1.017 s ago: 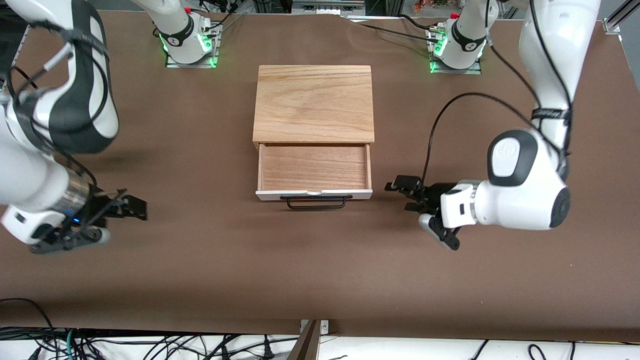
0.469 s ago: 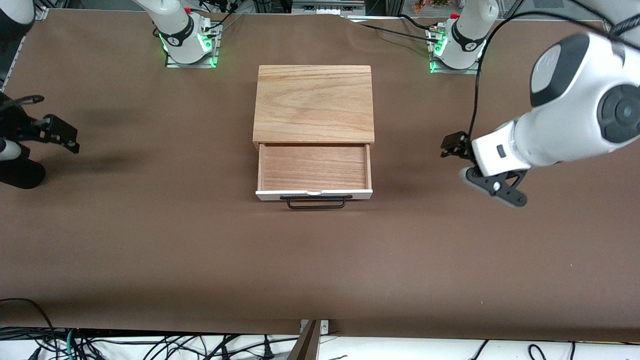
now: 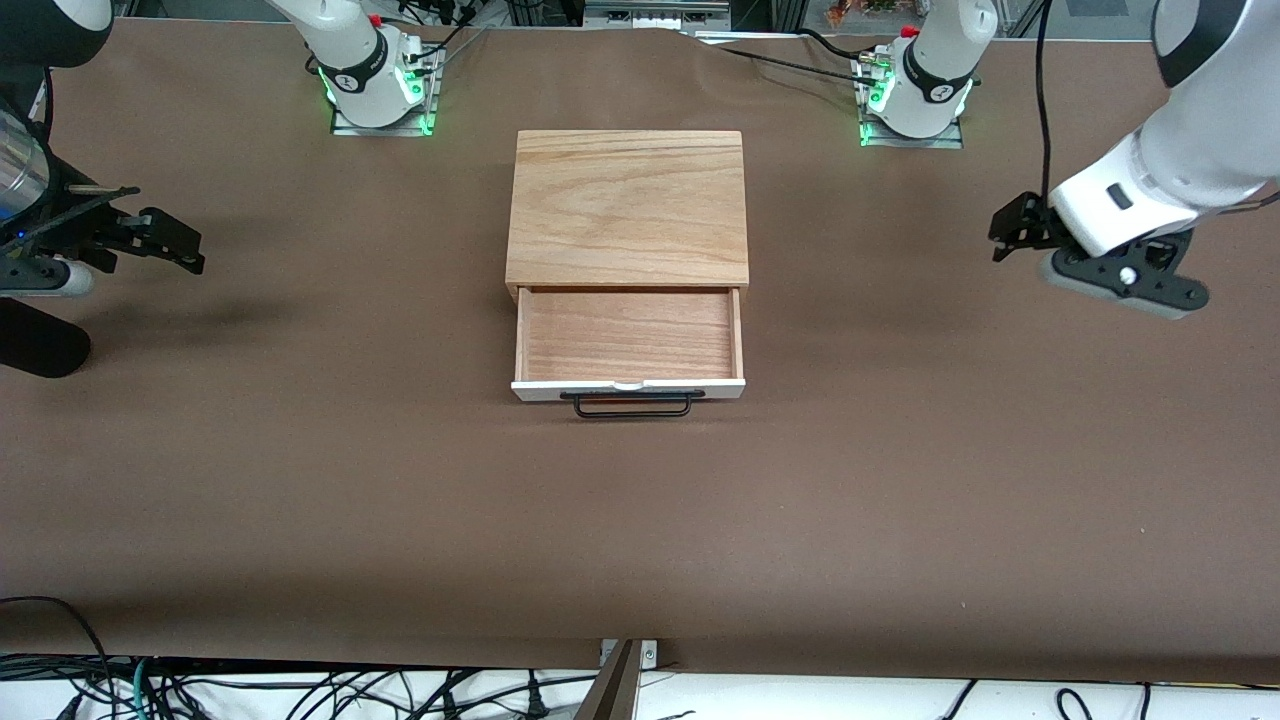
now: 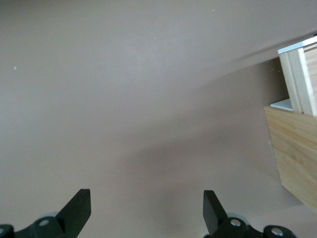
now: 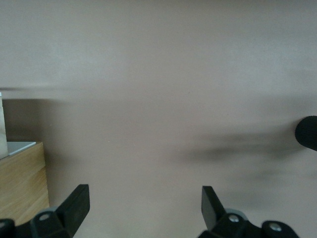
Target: Pull top drawer with both arms simultaneously
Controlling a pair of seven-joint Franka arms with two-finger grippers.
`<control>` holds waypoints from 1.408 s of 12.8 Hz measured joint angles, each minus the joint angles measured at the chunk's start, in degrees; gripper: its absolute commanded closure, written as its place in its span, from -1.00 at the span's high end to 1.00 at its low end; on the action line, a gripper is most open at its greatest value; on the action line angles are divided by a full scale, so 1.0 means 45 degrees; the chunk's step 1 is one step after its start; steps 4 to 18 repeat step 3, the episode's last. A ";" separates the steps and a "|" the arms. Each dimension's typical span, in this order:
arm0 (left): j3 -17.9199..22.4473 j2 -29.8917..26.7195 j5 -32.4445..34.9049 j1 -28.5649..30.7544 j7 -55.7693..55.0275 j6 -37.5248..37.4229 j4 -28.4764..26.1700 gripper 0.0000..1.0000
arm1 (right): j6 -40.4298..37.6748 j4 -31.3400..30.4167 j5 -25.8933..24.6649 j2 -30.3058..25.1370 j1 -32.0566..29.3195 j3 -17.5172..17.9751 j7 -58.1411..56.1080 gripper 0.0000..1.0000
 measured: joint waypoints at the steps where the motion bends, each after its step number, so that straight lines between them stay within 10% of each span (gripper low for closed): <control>1: 0.0000 -0.0453 -0.0175 -0.0012 -0.0001 0.0216 -0.0522 1.00 | -0.0011 0.0000 0.0000 0.0016 -0.0065 -0.0023 0.0000 1.00; 18: 0.0336 -0.1034 -0.0665 -0.0362 -0.0020 0.0454 -0.1159 1.00 | -0.0067 0.0000 0.0000 0.0031 -0.0157 -0.0061 0.0000 1.00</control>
